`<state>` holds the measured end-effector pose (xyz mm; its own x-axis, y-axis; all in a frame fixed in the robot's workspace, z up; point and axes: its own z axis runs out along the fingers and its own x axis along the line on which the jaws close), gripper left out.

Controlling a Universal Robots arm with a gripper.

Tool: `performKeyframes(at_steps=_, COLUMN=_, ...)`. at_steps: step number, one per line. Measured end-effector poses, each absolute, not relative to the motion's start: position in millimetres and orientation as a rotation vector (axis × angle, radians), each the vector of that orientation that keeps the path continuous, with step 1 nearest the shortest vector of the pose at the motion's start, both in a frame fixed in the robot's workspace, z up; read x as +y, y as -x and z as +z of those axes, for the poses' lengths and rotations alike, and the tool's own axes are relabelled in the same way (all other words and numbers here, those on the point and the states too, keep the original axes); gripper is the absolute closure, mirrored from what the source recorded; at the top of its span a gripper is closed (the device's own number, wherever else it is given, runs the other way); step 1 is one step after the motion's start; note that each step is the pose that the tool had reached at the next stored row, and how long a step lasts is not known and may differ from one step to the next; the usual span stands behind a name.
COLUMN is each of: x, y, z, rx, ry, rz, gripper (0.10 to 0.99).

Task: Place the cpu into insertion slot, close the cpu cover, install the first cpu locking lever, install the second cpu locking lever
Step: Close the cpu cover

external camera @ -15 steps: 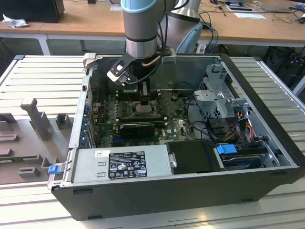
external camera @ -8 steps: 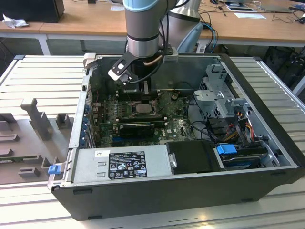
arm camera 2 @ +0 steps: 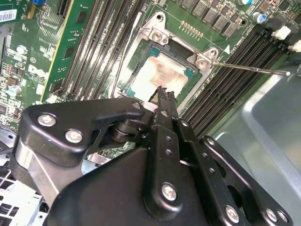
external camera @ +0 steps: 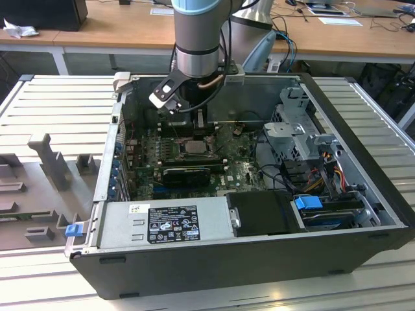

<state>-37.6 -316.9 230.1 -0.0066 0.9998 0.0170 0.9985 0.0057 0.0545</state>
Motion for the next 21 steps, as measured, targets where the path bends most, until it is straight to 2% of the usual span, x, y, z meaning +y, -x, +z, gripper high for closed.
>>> performKeyframes(at_steps=21, x=-316.7, y=37.5, z=237.5, rx=2.211, ry=-2.197, rz=0.075, gripper=0.980)
